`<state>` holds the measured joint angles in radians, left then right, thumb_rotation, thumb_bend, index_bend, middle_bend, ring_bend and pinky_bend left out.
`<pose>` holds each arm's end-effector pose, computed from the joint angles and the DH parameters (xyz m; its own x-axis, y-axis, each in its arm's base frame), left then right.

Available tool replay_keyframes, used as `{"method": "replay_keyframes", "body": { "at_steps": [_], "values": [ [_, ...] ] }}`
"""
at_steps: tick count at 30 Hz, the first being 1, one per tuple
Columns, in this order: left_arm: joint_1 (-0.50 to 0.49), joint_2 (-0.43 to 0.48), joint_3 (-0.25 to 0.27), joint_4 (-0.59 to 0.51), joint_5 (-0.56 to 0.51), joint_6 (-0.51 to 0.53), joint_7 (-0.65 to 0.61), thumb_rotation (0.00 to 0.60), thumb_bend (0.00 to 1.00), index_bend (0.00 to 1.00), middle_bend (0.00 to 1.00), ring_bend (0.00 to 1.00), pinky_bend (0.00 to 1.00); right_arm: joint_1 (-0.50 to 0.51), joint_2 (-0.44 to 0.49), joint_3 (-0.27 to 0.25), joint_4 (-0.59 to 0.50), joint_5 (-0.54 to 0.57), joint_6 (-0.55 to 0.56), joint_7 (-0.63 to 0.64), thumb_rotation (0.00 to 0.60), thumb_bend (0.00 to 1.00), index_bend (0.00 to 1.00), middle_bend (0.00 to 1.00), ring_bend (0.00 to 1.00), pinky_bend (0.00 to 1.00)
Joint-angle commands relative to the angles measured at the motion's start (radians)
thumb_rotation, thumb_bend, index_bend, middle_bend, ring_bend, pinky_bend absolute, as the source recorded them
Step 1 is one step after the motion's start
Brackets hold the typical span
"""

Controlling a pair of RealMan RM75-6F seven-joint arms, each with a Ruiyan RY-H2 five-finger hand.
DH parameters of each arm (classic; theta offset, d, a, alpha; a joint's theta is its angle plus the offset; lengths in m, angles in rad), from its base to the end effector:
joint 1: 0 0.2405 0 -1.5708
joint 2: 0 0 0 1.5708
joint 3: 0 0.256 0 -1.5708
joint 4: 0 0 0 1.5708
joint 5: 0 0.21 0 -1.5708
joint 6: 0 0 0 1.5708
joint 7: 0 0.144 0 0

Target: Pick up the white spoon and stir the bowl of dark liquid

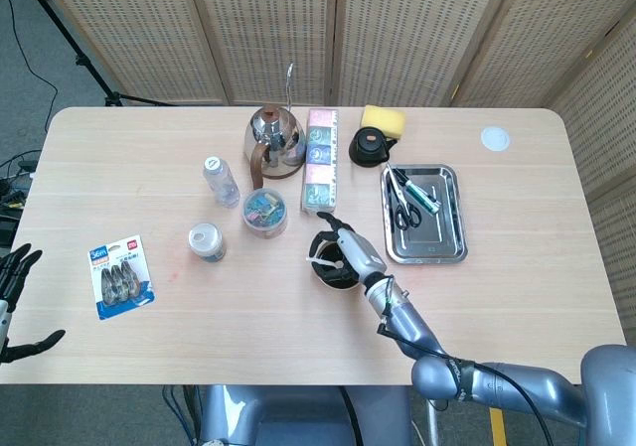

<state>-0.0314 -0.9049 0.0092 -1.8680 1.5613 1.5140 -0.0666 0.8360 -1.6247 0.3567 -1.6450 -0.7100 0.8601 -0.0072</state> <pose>-0.2774 0.1506 0.1946 0.2980 0.0553 0.9530 0.9546 -0.0134 -0.2977 -0.0724 -0.3406 -0.0411 -0.2815 -0.5388 0.7940 -0.9408 -0.0080 -0.3390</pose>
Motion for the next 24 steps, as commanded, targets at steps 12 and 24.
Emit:
{"method": "replay_keyframes", "body": {
  "at_steps": [12, 24],
  "values": [
    [-0.003, 0.000, -0.005, -0.001, -0.013, -0.007, 0.001, 0.600, 0.00, 0.00, 0.00, 0.00, 0.00, 0.010, -0.044, -0.001, 0.096, 0.005, -0.039, 0.044, 0.600, 0.66, 0.55, 0.05, 0.00, 0.00],
    [-0.006, -0.004, -0.008, -0.001, -0.024, -0.014, 0.007, 0.600, 0.00, 0.00, 0.00, 0.00, 0.00, -0.011, -0.047, 0.042, 0.142, -0.013, -0.062, 0.138, 0.600, 0.67, 0.55, 0.05, 0.00, 0.00]
  ]
}}
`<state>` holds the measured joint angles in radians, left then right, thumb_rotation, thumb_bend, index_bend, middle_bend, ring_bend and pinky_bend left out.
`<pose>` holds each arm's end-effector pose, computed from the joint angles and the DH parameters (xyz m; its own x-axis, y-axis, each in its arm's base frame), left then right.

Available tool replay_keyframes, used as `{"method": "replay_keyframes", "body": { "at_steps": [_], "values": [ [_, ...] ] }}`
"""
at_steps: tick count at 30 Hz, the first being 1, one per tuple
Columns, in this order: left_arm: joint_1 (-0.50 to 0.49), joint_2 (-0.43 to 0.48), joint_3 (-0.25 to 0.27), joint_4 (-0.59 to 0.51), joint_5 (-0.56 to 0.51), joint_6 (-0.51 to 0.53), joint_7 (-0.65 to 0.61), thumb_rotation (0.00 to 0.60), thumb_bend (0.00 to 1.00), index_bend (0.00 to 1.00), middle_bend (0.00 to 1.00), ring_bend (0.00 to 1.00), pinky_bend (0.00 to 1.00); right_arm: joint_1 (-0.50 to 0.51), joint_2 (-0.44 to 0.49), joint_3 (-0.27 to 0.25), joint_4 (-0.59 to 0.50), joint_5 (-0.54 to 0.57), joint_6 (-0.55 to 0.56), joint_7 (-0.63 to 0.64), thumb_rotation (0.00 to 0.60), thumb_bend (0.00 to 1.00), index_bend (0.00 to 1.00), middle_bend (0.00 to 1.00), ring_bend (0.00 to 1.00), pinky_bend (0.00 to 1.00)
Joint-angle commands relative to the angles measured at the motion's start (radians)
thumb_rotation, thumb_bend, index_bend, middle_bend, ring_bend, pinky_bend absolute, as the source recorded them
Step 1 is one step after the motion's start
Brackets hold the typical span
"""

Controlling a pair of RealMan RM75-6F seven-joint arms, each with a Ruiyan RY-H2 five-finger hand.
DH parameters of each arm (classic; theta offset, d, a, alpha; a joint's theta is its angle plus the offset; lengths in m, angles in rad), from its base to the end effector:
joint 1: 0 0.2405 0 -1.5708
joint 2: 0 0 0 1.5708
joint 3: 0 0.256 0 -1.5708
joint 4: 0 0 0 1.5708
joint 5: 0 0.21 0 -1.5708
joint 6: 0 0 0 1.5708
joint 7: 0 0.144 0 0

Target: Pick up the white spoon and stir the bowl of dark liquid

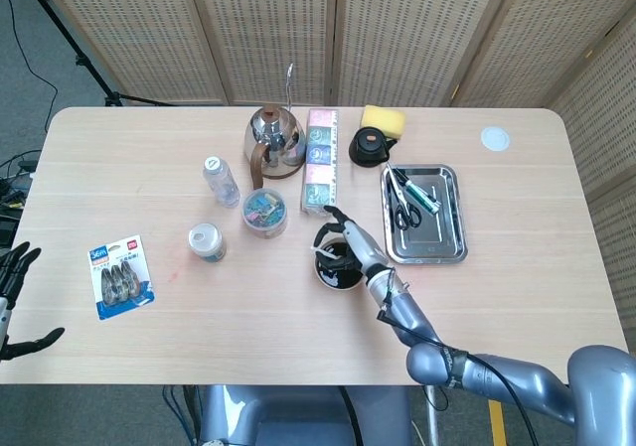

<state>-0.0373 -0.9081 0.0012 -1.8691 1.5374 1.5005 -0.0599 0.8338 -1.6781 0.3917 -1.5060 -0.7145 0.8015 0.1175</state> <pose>-0.2793 0.1538 0.1939 0.2991 0.0581 0.9525 0.9540 0.0024 -0.2997 -0.0857 -0.3606 -0.0515 -0.3913 -0.5054 0.7690 -0.9084 0.0783 -0.4108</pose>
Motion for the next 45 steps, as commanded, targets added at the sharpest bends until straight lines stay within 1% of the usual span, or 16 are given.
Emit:
{"method": "replay_keyframes", "body": {
  "at_steps": [1, 4, 11, 17, 20, 27, 29, 32, 35, 40, 45],
  "values": [
    [0.000, -0.001, 0.000, 0.000, -0.001, -0.001, 0.002, 0.600, 0.00, 0.00, 0.00, 0.00, 0.00, -0.012, 0.011, 0.008, 0.001, -0.012, -0.004, 0.018, 0.600, 0.67, 0.55, 0.05, 0.00, 0.00],
    [-0.001, -0.003, 0.000, 0.000, -0.002, -0.002, 0.006, 0.600, 0.00, 0.00, 0.00, 0.00, 0.00, -0.025, 0.032, 0.006, -0.011, -0.013, -0.011, 0.029, 0.600, 0.67, 0.55, 0.05, 0.00, 0.00],
    [-0.002, -0.006, 0.002, -0.006, 0.004, -0.005, 0.020, 0.600, 0.00, 0.00, 0.00, 0.00, 0.00, -0.052, 0.110, -0.019, -0.090, 0.009, -0.031, 0.020, 0.600, 0.67, 0.55, 0.05, 0.00, 0.00],
    [-0.002, -0.008, 0.006, -0.008, 0.014, -0.003, 0.024, 0.600, 0.00, 0.00, 0.00, 0.00, 0.00, -0.053, 0.145, -0.040, -0.149, 0.026, -0.058, 0.011, 0.600, 0.68, 0.55, 0.05, 0.00, 0.00],
    [-0.001, -0.006, 0.010, -0.008, 0.022, -0.002, 0.022, 0.600, 0.00, 0.00, 0.00, 0.00, 0.00, -0.041, 0.147, -0.047, -0.169, 0.032, -0.069, 0.004, 0.600, 0.68, 0.55, 0.05, 0.00, 0.00],
    [0.000, -0.001, 0.007, -0.004, 0.018, 0.001, 0.007, 0.600, 0.00, 0.00, 0.00, 0.00, 0.00, -0.003, 0.091, -0.036, -0.123, 0.055, -0.053, 0.001, 0.600, 0.68, 0.55, 0.05, 0.00, 0.00],
    [0.001, 0.001, 0.005, -0.002, 0.013, 0.003, -0.001, 0.600, 0.00, 0.00, 0.00, 0.00, 0.00, 0.007, 0.068, -0.025, -0.086, 0.053, -0.042, 0.006, 0.600, 0.68, 0.55, 0.05, 0.00, 0.00],
    [0.000, 0.003, 0.003, 0.000, 0.008, 0.002, -0.007, 0.600, 0.00, 0.00, 0.00, 0.00, 0.00, 0.013, 0.051, -0.016, -0.056, 0.053, -0.036, 0.013, 0.600, 0.70, 0.55, 0.05, 0.00, 0.00],
    [-0.002, 0.004, 0.002, 0.001, 0.004, -0.002, -0.009, 0.600, 0.00, 0.00, 0.00, 0.00, 0.00, 0.012, 0.037, 0.006, -0.020, 0.058, -0.035, 0.041, 0.600, 0.71, 0.55, 0.05, 0.00, 0.00],
    [-0.003, 0.000, 0.002, -0.001, 0.001, -0.006, 0.001, 0.600, 0.00, 0.00, 0.00, 0.00, 0.00, 0.005, 0.051, 0.019, -0.007, 0.053, -0.044, 0.060, 0.600, 0.71, 0.55, 0.05, 0.00, 0.00],
    [-0.005, -0.003, 0.002, -0.005, 0.000, -0.010, 0.013, 0.600, 0.00, 0.00, 0.00, 0.00, 0.00, -0.013, 0.103, 0.012, -0.053, 0.058, -0.071, 0.068, 0.600, 0.75, 0.55, 0.05, 0.00, 0.00]
  ]
}}
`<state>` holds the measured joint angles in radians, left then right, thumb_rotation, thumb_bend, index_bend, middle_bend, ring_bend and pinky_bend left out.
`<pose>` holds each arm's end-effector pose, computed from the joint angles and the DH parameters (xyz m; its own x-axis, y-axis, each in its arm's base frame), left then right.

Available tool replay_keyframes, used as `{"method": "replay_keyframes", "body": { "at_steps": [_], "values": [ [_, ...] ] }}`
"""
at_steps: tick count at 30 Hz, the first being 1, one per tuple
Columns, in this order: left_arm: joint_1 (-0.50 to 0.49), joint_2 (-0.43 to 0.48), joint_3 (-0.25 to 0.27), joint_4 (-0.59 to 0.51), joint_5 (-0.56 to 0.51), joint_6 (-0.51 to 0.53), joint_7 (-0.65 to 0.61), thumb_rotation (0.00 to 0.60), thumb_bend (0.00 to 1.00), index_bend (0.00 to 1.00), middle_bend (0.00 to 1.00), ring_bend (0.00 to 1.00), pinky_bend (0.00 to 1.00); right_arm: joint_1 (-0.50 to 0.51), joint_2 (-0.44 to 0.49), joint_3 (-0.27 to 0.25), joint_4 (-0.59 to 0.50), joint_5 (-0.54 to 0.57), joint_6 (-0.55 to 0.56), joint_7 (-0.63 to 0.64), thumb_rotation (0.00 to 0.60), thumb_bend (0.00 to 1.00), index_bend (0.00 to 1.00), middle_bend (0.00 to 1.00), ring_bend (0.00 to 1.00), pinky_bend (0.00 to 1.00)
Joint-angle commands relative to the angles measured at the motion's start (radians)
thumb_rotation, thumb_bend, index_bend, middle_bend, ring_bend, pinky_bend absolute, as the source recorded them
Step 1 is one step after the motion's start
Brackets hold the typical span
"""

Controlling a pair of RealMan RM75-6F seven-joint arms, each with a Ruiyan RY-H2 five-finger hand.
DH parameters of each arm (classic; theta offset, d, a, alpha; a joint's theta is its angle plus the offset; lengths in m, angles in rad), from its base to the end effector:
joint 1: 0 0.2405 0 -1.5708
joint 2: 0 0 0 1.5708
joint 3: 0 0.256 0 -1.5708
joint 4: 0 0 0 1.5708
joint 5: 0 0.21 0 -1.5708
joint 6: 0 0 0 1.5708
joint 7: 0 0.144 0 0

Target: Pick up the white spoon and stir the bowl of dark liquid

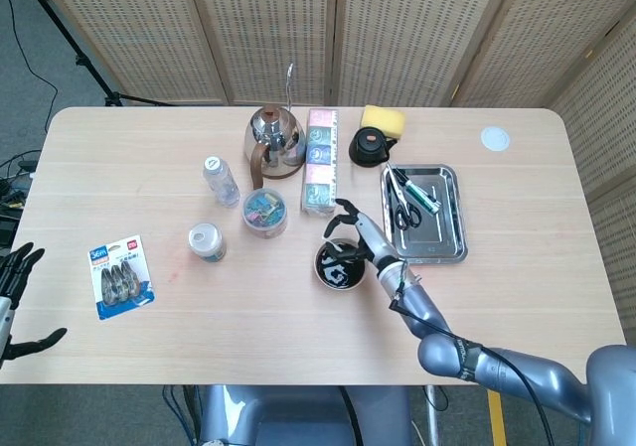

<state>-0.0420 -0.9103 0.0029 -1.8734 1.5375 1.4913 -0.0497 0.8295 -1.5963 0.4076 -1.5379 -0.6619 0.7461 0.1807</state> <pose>-0.2782 0.1547 0.1915 0.3027 0.0677 0.9507 0.9529 -0.0018 -0.3033 -0.0951 -0.3693 -0.0317 -0.4541 -0.5020 0.7360 -0.8824 0.1395 -0.4493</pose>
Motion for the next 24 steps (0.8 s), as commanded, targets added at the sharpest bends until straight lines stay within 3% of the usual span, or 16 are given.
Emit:
{"method": "replay_keyframes", "body": {
  "at_steps": [1, 6, 13, 24],
  "values": [
    [-0.001, -0.002, 0.001, -0.002, 0.001, -0.001, 0.006, 0.600, 0.00, 0.00, 0.00, 0.00, 0.00, -0.012, 0.035, -0.006, -0.036, 0.014, -0.029, 0.008, 0.600, 0.75, 0.55, 0.05, 0.00, 0.00],
    [0.001, -0.005, 0.005, -0.006, 0.013, 0.002, 0.013, 0.600, 0.00, 0.00, 0.00, 0.00, 0.00, -0.008, 0.091, -0.040, -0.101, 0.030, -0.065, -0.018, 0.600, 0.75, 0.55, 0.05, 0.00, 0.00],
    [0.004, 0.000, 0.006, -0.004, 0.019, 0.009, 0.001, 0.600, 0.00, 0.00, 0.00, 0.00, 0.00, 0.025, 0.088, -0.055, -0.134, 0.051, -0.060, -0.042, 0.600, 0.75, 0.55, 0.05, 0.00, 0.00],
    [0.005, 0.009, 0.003, 0.006, 0.012, 0.012, -0.027, 0.600, 0.00, 0.00, 0.00, 0.00, 0.00, 0.057, -0.029, -0.031, -0.002, 0.053, -0.010, -0.012, 0.600, 0.75, 0.55, 0.05, 0.00, 0.00]
  ]
}}
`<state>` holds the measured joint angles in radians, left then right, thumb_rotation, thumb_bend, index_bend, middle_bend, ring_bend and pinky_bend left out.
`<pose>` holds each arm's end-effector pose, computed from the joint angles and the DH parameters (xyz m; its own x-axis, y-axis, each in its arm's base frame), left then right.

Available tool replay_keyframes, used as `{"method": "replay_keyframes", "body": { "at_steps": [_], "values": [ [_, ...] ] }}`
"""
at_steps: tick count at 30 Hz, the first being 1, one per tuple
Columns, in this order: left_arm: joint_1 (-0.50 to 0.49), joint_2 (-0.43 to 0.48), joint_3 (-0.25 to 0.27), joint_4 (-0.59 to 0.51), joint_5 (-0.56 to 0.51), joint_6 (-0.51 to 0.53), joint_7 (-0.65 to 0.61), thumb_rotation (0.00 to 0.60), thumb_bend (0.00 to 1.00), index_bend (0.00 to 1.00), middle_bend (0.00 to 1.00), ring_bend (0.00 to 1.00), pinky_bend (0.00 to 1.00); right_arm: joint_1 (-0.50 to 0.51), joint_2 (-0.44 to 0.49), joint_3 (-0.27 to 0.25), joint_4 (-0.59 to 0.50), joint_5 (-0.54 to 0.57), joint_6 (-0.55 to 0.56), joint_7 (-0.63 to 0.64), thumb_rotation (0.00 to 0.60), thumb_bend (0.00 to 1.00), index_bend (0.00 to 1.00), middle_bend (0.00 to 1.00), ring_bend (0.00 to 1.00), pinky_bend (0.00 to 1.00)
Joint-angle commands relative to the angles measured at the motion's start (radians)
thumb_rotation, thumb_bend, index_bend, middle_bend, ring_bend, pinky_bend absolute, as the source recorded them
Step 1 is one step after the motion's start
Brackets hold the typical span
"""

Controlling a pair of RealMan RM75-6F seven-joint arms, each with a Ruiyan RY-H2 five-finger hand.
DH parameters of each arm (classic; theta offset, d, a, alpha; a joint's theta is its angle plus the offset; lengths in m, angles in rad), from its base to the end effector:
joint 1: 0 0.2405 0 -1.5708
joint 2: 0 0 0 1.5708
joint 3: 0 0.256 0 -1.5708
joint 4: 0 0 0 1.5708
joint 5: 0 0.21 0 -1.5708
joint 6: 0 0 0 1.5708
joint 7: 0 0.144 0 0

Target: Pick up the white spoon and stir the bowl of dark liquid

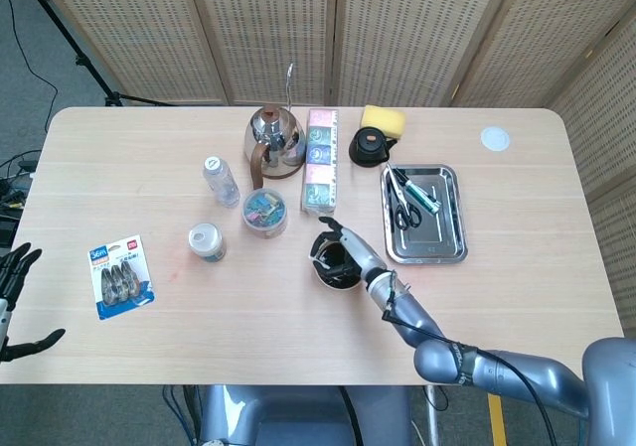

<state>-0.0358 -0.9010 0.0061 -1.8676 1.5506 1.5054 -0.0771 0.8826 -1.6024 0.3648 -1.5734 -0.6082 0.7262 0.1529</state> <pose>-0.2786 0.1524 0.1955 0.2916 0.0589 0.9547 0.9565 -0.0068 -0.2918 -0.0792 -0.3553 -0.0474 -0.4216 -0.5823 0.6951 -0.8948 0.1430 -0.4229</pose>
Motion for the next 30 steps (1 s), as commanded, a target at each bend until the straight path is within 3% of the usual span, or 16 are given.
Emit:
{"method": "replay_keyframes", "body": {
  "at_steps": [1, 9, 20, 30],
  "values": [
    [-0.002, 0.000, -0.001, 0.000, -0.003, -0.004, 0.001, 0.600, 0.00, 0.00, 0.00, 0.00, 0.00, 0.003, -0.029, 0.017, 0.049, -0.002, 0.012, 0.022, 0.600, 0.75, 0.56, 0.05, 0.00, 0.00],
    [-0.010, -0.007, -0.004, -0.003, -0.017, -0.020, 0.020, 0.600, 0.00, 0.00, 0.00, 0.00, 0.00, -0.027, -0.012, 0.040, 0.070, -0.031, 0.011, 0.066, 0.600, 0.76, 0.56, 0.05, 0.00, 0.00],
    [-0.012, -0.015, -0.001, -0.013, -0.013, -0.025, 0.049, 0.600, 0.00, 0.00, 0.00, 0.00, 0.00, -0.069, 0.106, 0.010, -0.024, -0.020, -0.061, 0.076, 0.600, 0.78, 0.56, 0.05, 0.00, 0.00],
    [-0.012, -0.013, -0.001, -0.011, -0.010, -0.023, 0.043, 0.600, 0.00, 0.00, 0.00, 0.00, 0.00, -0.044, 0.114, -0.003, -0.064, -0.010, -0.098, 0.079, 0.600, 0.78, 0.56, 0.05, 0.00, 0.00]
  ]
}}
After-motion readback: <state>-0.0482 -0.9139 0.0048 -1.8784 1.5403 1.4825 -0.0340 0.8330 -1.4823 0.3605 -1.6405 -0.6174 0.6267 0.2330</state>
